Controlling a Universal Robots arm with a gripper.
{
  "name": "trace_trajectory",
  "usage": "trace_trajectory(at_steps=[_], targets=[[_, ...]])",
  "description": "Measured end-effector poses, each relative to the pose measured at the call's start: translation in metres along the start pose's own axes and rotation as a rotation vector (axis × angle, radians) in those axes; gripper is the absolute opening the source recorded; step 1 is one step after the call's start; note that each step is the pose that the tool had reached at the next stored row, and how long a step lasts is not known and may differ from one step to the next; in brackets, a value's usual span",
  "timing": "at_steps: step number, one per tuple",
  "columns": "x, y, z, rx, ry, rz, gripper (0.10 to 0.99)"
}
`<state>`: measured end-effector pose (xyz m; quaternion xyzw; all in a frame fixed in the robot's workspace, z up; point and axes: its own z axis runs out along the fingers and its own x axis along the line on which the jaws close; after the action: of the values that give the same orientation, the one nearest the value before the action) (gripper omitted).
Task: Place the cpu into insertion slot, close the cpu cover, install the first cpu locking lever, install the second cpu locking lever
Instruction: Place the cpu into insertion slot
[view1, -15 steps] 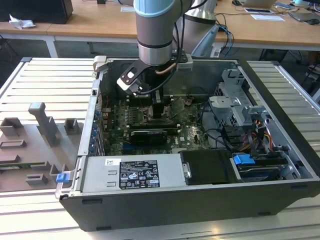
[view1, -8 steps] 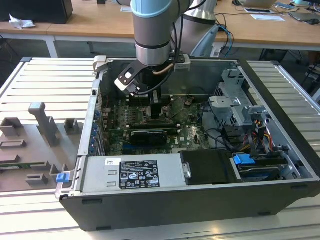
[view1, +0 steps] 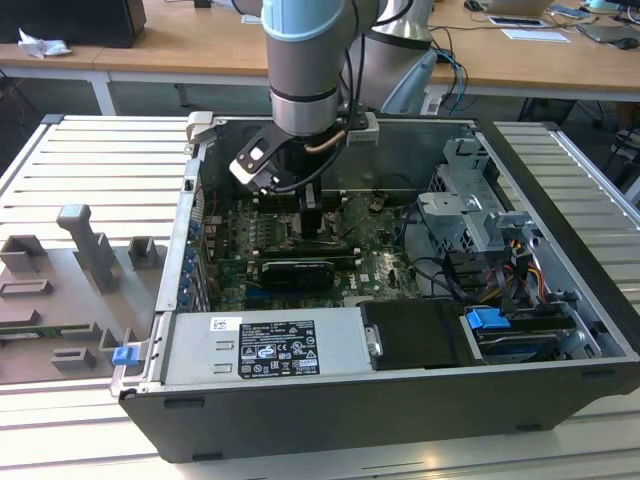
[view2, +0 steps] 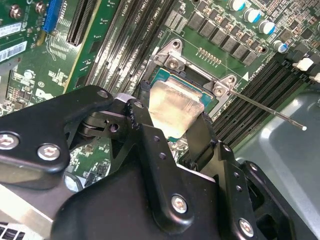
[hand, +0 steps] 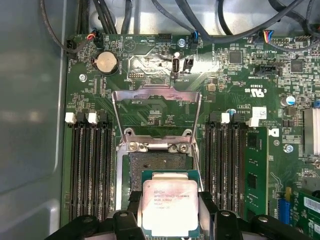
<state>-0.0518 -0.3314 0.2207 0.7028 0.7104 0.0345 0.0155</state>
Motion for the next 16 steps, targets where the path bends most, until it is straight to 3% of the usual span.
trace_trajectory(at_steps=[10, 16], targets=[[0.0057, 0.0076, 0.0111, 0.008, -0.0010, 0.008, 0.537], [0.0066, 0.0073, 0.0166, 0.009, -0.0012, 0.009, 0.537]])
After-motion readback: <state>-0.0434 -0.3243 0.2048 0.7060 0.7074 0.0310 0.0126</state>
